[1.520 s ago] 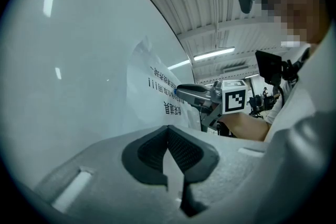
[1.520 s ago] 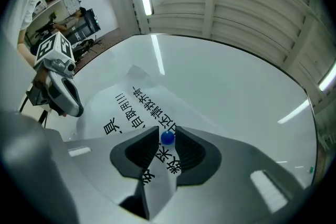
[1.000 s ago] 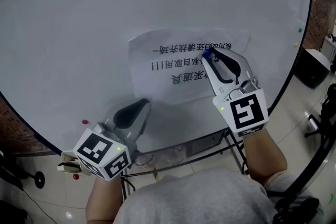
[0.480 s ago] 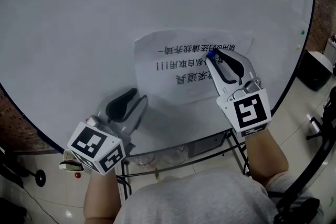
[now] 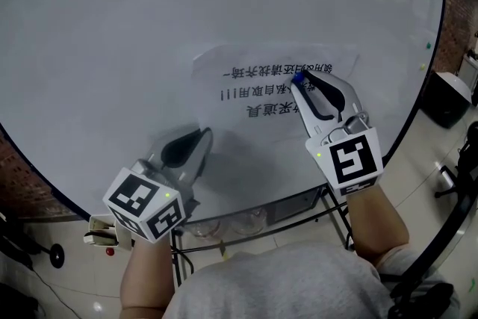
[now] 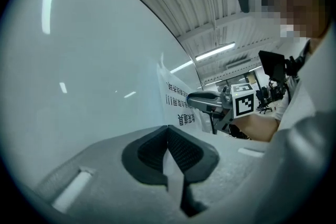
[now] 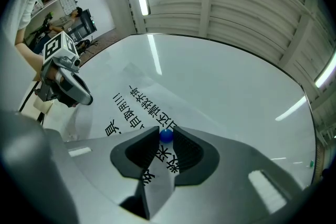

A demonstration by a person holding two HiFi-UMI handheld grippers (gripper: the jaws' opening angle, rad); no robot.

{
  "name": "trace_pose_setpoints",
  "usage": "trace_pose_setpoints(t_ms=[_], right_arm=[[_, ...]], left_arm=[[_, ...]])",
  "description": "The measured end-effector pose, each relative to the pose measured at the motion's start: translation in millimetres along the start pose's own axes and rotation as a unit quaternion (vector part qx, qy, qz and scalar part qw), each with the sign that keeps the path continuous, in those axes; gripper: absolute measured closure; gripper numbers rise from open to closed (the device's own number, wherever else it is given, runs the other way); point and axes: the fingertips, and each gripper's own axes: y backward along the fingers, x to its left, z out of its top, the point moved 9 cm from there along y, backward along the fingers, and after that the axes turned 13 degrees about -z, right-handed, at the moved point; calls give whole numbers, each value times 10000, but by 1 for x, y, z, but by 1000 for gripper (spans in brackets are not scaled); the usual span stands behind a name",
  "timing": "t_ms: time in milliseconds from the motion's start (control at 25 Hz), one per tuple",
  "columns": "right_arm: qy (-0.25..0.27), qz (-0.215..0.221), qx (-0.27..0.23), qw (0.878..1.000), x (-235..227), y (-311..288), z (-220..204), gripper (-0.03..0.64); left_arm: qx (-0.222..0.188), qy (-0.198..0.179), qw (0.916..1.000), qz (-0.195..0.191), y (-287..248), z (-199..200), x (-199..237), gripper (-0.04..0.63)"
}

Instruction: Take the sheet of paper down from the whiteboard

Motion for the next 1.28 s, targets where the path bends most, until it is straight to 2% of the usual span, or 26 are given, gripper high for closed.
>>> trace_pose_setpoints(t_ms=[360, 560, 1000, 1280], right_arm=[[36, 59, 109, 9999, -4, -4, 9, 534], [-89, -83, 56, 9999, -8, 2, 3, 534], [-75, -74, 160, 9998, -4, 0, -5, 532], [-53, 9, 156, 9999, -4, -1, -5, 534]], left_arm=[[320, 5, 9994, -117, -1, 1, -4, 594], [615, 174, 9979, -76, 3, -24, -3, 594], [667, 460, 9966, -134, 5, -42, -11, 594], [628, 505, 9966, -155, 3, -44, -13, 594]])
